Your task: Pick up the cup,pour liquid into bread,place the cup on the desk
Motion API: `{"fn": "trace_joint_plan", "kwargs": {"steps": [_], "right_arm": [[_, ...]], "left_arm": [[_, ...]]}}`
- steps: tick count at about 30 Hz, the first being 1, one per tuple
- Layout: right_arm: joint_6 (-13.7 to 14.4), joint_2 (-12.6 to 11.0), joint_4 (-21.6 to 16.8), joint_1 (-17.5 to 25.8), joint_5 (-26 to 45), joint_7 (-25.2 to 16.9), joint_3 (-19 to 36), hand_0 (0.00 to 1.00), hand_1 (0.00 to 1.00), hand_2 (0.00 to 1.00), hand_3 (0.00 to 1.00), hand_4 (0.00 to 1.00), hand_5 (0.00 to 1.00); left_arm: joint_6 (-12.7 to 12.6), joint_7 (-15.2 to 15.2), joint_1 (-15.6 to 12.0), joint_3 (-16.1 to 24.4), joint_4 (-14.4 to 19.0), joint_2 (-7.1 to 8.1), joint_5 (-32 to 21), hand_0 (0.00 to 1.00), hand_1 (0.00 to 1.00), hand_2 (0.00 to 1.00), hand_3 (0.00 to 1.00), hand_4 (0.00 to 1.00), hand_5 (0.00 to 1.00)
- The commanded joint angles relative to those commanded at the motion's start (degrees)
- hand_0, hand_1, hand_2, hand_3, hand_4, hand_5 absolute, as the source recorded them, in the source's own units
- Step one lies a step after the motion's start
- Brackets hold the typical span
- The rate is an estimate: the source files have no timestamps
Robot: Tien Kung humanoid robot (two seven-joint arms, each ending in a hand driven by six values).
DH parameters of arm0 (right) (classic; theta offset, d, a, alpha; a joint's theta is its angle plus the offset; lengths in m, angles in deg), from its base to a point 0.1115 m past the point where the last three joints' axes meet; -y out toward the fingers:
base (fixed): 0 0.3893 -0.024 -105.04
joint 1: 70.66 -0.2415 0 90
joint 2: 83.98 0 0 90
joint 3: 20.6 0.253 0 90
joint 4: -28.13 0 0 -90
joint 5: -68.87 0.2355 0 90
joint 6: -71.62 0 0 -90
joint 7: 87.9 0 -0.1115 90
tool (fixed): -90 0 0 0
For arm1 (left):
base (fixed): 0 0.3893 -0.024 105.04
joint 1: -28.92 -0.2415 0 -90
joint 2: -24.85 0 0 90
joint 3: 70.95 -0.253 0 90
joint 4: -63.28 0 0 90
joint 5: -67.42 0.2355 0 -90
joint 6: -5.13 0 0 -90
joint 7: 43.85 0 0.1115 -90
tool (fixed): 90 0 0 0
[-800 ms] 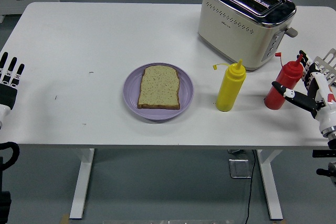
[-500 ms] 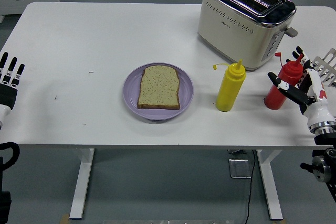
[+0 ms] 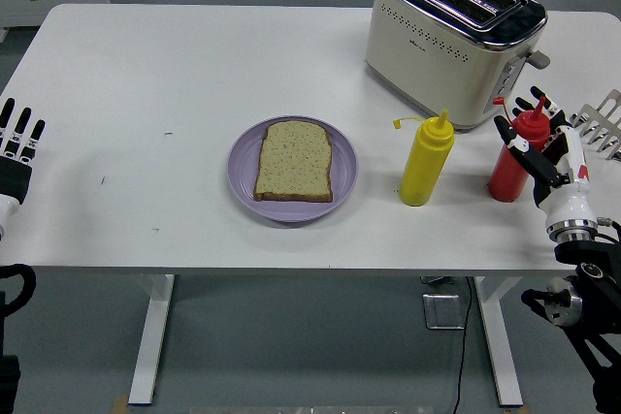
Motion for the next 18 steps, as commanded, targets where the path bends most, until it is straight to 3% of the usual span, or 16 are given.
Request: {"fn": "trace_joint_plan", "kwargs": {"steps": [1,6,7,12,13,18], "right_arm": [[0.2,0.1,0.2,-0.2,0.2,0.0,-0.4,0.662,0.497,0.389,0.479,0.924,0.254],[2.2,0.6,1.0,-0.8,0.7,-0.1,-1.5,0.662,0.497,0.389,0.479,0.924,0.254],[2.8,0.6,1.2,-1.0,0.8,-0.2,-1.6,0.566,0.435,0.353,0.432,0.922,0.242],[5.7,0.9,2.1,-1.5,1.1,-0.6,-1.9,0.566,0.435,0.353,0.432,0.922,0.242],[6.1,0.9,2.3,-1.6,1.1,-0.6,-2.0,0.447,0.376,0.337,0.395,0.906,0.231],[7.6,1.2,2.8,-2.0,1.8,-1.3,-2.5,0.447,0.376,0.337,0.395,0.906,0.231]], "left_arm": [[0.0,0.0,0.0,0.0,0.0,0.00,0.0,0.801,0.777,0.780,0.712,0.613,0.998],[0.0,0.0,-0.1,0.0,0.0,0.03,0.0,0.801,0.777,0.780,0.712,0.613,0.998],[0.0,0.0,-0.1,0.1,0.0,0.02,0.0,0.801,0.777,0.780,0.713,0.613,0.998],[-0.2,0.0,0.0,0.3,0.0,0.03,0.0,0.801,0.777,0.780,0.713,0.613,0.998],[-0.2,0.0,0.0,0.3,0.0,0.03,0.0,0.800,0.777,0.780,0.711,0.614,0.998],[-0.2,0.0,0.1,0.5,0.0,0.02,-0.1,0.800,0.777,0.780,0.711,0.614,0.998]]}}
